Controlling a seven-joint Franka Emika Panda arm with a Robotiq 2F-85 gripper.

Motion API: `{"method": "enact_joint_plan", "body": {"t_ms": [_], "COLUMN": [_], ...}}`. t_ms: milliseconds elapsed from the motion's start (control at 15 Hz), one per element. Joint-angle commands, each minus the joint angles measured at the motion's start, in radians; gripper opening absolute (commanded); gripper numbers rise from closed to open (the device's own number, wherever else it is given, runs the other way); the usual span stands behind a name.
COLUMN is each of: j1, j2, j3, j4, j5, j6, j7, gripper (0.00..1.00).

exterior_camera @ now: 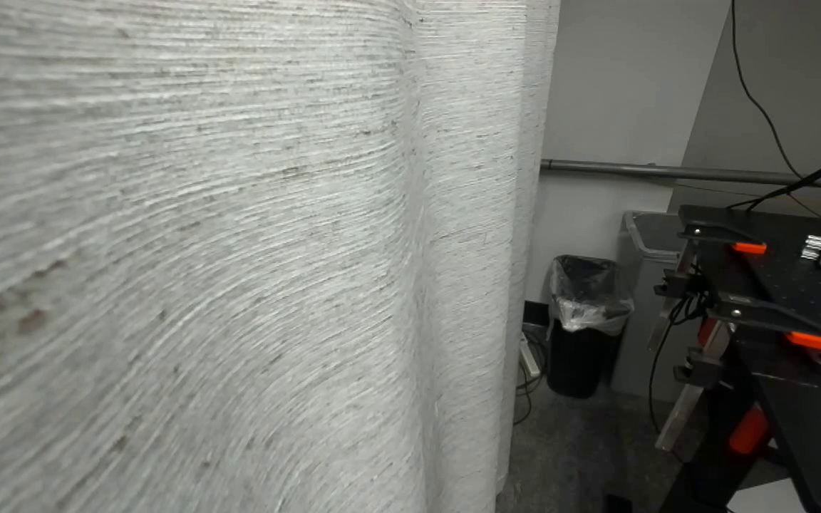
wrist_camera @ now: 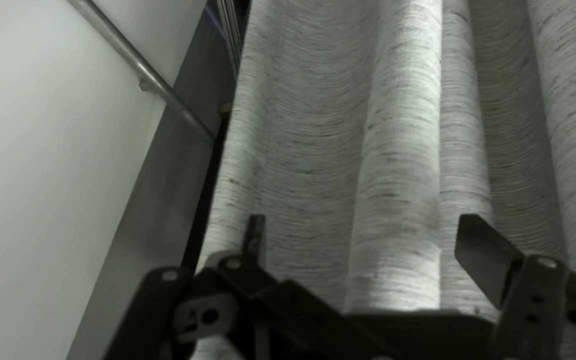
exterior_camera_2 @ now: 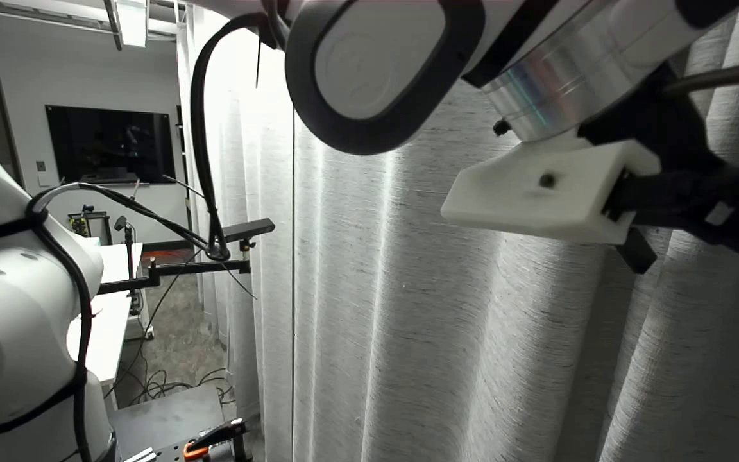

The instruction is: Slide the curtain to the left

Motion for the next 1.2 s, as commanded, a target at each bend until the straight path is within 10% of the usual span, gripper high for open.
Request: {"method": "enact_joint_plan", "body": {"t_ms": [0, 600, 1133], "j1": [0.101, 0.204, 0.231], "j2": [0.047, 0.158, 0.168], "j3": [-0.031, -0.066, -0.09], "j4": [0.001, 0.099, 0.077], "j5": [0.073, 0.111, 0.109], "j6": [0.06, 0.179, 0.183], "j7": [-0.055, -0.055, -0.045], "gripper": [0.97, 0.9, 0.24]}}
